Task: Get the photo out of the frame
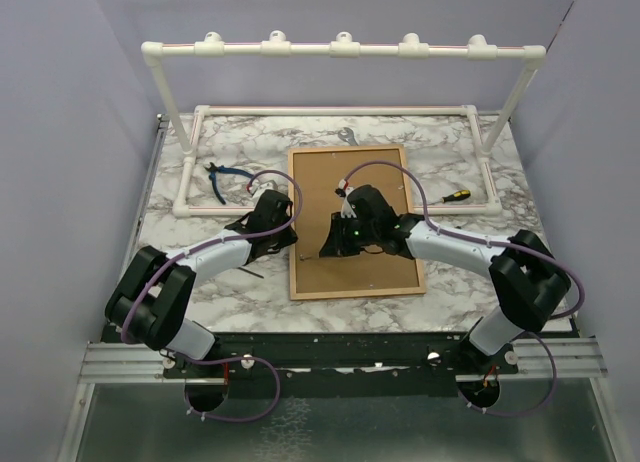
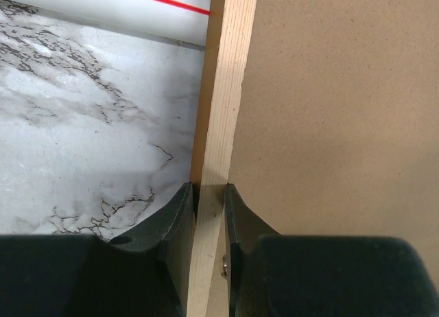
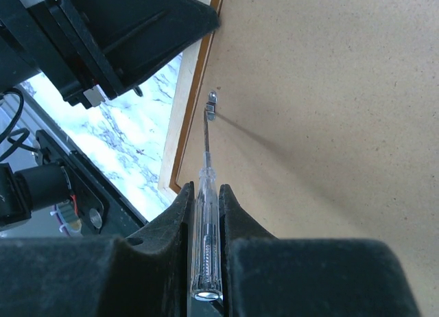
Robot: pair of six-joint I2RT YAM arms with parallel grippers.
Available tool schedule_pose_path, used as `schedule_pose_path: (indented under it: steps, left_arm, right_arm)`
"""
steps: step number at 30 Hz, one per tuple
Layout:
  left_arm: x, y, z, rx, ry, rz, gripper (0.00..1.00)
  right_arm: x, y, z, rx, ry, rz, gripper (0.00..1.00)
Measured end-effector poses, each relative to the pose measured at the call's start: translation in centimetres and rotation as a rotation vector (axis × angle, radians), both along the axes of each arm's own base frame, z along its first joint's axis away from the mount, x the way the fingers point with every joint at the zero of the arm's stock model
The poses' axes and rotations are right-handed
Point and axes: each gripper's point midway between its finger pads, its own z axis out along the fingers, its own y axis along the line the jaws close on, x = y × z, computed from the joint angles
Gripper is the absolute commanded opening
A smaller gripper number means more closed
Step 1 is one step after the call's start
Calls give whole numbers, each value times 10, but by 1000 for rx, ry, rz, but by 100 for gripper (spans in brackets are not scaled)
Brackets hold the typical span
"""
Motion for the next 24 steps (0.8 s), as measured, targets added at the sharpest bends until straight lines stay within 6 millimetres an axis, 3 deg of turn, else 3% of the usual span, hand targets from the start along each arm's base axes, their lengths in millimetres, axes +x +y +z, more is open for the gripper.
schedule_pose_path:
  steps: [8, 15, 24]
  left_arm:
    - [0, 0, 0, 3, -1, -4, 16]
    - [-2, 1, 3, 8, -4, -10, 23]
    - [-1, 3, 23, -9, -52, -10, 38]
  right_arm:
    - [-3, -3, 3, -6, 1, 3, 1]
    - [-1, -6, 26, 22, -57, -1, 1]
    - [29, -23, 56, -25, -202, -138, 1]
